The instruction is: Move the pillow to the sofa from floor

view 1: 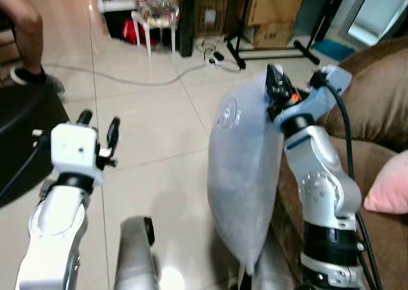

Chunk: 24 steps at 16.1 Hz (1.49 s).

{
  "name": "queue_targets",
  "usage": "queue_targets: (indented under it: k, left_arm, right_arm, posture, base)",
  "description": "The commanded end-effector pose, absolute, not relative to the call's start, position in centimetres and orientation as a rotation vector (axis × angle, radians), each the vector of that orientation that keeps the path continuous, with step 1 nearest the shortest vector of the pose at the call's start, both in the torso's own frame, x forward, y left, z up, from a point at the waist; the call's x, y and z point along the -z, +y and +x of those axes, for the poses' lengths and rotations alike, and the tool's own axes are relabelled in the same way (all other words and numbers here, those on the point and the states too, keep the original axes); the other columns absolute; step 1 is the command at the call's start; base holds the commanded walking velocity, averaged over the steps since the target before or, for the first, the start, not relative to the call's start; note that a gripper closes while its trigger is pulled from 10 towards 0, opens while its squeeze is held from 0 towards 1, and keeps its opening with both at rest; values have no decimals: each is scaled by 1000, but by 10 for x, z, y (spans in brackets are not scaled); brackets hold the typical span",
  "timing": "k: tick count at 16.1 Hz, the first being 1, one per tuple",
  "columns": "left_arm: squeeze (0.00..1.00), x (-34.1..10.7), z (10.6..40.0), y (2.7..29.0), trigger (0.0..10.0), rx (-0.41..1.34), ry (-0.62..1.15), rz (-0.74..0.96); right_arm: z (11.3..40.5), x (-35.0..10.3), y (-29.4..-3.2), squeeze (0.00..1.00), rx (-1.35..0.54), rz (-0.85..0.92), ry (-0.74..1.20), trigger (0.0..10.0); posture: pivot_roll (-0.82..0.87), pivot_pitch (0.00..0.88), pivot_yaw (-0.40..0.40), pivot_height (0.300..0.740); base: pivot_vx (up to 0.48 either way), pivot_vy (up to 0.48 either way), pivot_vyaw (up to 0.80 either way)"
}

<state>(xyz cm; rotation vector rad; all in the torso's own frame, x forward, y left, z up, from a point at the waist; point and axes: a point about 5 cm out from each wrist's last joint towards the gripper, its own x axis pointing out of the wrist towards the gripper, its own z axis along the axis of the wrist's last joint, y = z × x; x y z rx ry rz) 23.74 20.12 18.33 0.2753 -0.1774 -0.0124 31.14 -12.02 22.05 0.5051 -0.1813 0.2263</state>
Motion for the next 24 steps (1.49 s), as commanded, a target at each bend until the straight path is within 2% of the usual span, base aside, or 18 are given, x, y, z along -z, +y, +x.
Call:
queue_targets:
  k: [1, 11, 15, 24]
  left_arm:
    - [0, -181, 239, 195, 10000, 44, -176, 258]
    - [0, -177, 240, 190, 10000, 67, -163, 254]
    - [0, -175, 242, 191, 10000, 80, -150, 258]
    - [0, -163, 241, 185, 10000, 110, -99, 285]
  right_arm:
    - [306, -232, -122, 0, -231, 491, -233, 10000]
    - [299, -232, -116, 0, -294, 518, -223, 10000]
    - [299, -225, -120, 0, -245, 493, -205, 10000]
    - [293, -184, -136, 0, -140, 419, -53, 10000]
  posture:
    - [13, 0, -59, 602]
    - [10, 0, -49, 697]
    - [3, 0, -38, 737]
    - [-15, 0, -11, 740]
  base:
    - [0, 0, 0]
    - [0, 0, 0]
    - [0, 0, 0]
    - [0, 0, 0]
